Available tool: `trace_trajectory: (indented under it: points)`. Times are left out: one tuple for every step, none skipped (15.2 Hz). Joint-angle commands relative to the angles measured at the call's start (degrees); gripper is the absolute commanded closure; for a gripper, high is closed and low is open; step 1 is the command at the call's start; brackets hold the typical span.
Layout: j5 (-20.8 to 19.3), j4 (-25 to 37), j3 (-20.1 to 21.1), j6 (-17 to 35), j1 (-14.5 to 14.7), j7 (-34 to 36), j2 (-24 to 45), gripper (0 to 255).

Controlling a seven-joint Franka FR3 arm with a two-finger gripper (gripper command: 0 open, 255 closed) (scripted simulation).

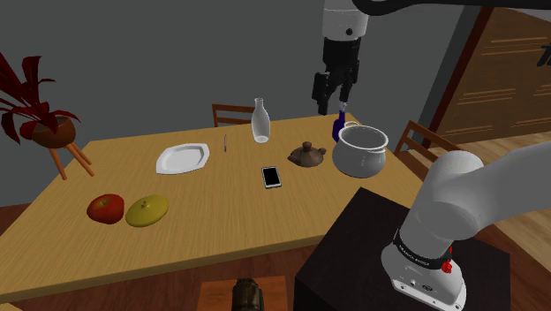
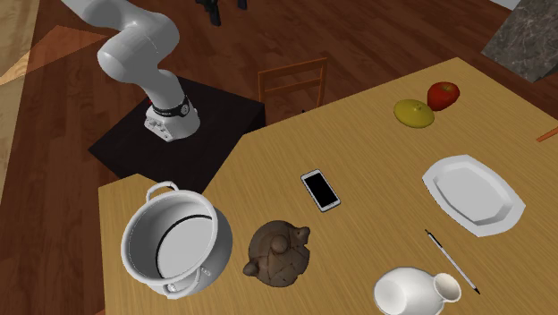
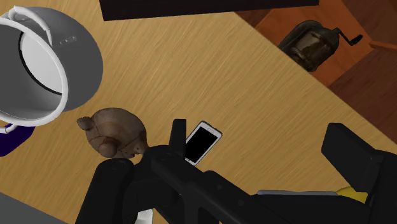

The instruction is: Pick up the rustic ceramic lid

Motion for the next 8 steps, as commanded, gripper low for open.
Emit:
trace_trajectory:
  points:
    - [0.0, 0.0, 0.0, 0.0, 0.0, 0.0, 0.0, 0]
    - [-0.4, -1.3, -0.7, 1.9, -0.3, -0.6, 0.3, 0]
    - [-0.8, -2.5, -1.5, 3.7, -0.6, -1.2, 0.7, 0]
    - [-1.2, -3.6, -2.2, 5.6, -0.9, -1.8, 1.2, 0]
    - [-1.6, -4.7, -2.9, 7.5, -1.3, -2.4, 1.8, 0]
    - [-2.0, -5.7, -3.7, 9.4, -1.6, -3.0, 2.4, 0]
    - [-2.3, -6.6, -4.4, 11.4, -2.0, -3.6, 3.2, 0]
    - [-2.7, -7.4, -5.1, 13.3, -2.3, -4.2, 4.0, 0]
